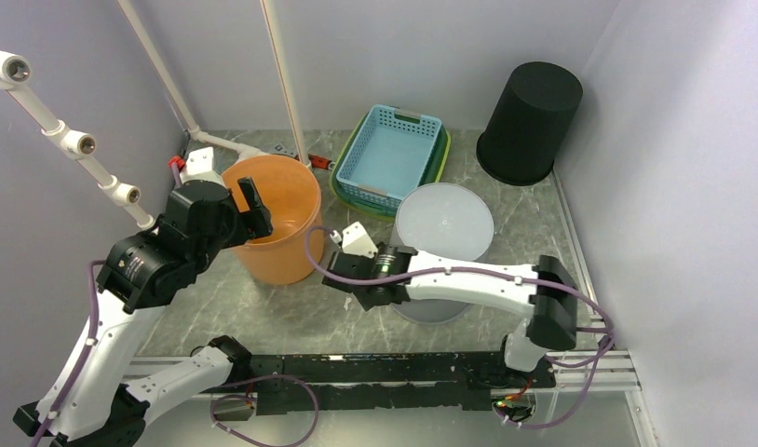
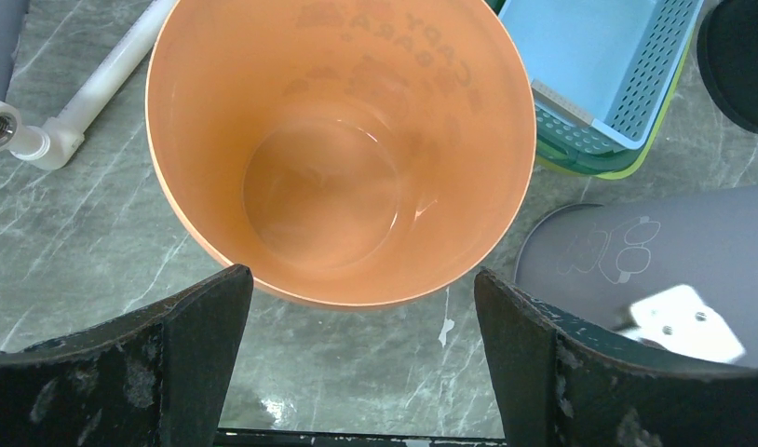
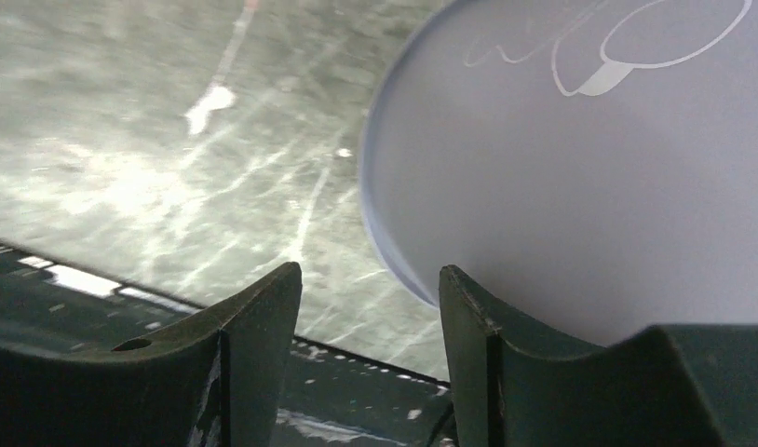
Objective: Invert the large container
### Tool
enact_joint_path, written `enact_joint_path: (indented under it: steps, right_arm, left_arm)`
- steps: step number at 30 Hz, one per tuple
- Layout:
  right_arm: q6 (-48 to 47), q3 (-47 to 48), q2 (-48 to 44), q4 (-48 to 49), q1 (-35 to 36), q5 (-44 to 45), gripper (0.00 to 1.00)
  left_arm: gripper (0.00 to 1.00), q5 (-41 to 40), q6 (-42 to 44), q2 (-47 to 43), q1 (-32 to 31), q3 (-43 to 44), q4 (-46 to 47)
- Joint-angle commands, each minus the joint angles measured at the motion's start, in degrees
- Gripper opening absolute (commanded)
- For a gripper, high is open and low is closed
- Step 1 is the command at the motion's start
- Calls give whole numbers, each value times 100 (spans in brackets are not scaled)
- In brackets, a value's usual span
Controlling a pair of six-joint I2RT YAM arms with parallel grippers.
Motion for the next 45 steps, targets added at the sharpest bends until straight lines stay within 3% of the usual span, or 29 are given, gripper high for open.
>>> enact_joint_path:
  steps: [1, 5, 10, 19, 25, 28, 38, 45]
  right_arm:
    - [75, -24, -640, 982, 69, -945, 61]
    - [48, 127, -792, 1491, 69, -1426, 65]
    - [163, 352, -634, 1567, 7, -1261, 70]
    - [396, 409, -370, 965, -483, -1102, 70]
    - [557, 252, -405, 275, -807, -463, 72]
    - [628, -37, -621, -10, -1076, -272, 74]
    - [442, -1138, -1958, 316, -2297, -719, 79]
    - [510, -1301, -2912, 418, -2513, -1875, 82]
  left_arm:
    - [94, -52, 26, -42, -20, -79, 227]
    - [94, -13, 38, 9, -22, -66, 249]
    - [94, -118, 38, -13, -23, 16, 133]
    - [94, -162, 0, -94, -23, 22, 59]
    - [94, -84, 21, -38, -23, 43, 86]
    - [94, -77, 28, -34, -23, 23, 85]
    - [94, -36, 118, 49, -23, 58, 83]
    - [94, 75, 235, 164, -23, 99, 168]
